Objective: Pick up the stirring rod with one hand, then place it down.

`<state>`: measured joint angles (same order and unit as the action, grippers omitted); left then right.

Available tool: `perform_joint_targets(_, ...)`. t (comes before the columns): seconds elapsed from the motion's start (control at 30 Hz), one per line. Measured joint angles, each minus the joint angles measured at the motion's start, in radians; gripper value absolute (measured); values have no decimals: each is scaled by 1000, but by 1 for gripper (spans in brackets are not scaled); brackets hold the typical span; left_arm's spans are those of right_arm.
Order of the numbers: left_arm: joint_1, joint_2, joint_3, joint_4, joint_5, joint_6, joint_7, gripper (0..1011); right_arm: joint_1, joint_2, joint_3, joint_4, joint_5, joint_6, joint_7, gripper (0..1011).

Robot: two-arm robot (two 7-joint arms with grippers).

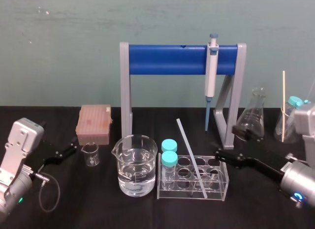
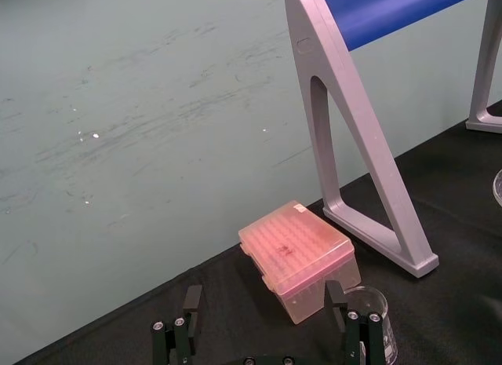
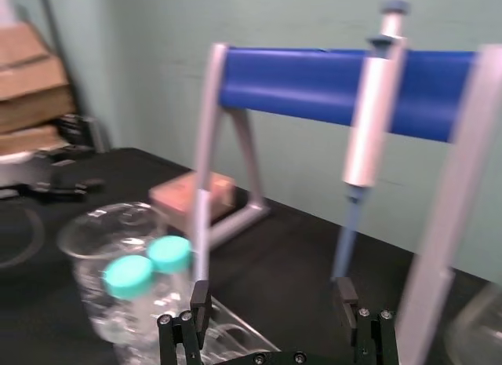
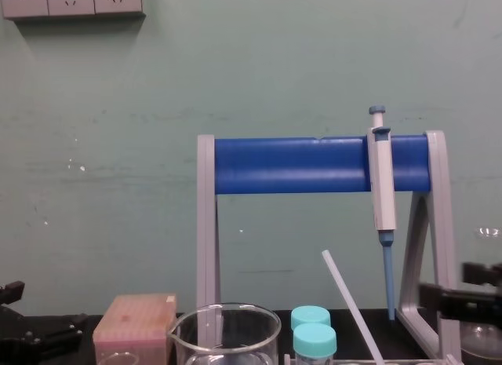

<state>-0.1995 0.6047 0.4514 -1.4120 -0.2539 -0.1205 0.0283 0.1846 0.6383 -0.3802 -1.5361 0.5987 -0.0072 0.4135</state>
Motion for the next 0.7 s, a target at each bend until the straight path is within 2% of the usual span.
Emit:
perform_joint_targets(0.13,0,0,0,0,0,0,0,1000,43,-25,-23,8,1,12,68,1000)
perform_joint_targets(0.3,0,0,0,0,0,0,0,1000,86,-58,-48,30,-15,25,107,1000)
perform_joint_targets(0.5,0,0,0,0,0,0,0,1000,144,-108,-82,70,-47,79,113,1000)
perform_joint_targets(0.67,0,0,0,0,0,0,0,1000,194,-155,-101,112,-63,140,89,1000)
perform_joint_targets(0.7,0,0,0,0,0,0,0,1000,194,-155,-101,112,-63,140,89,1000)
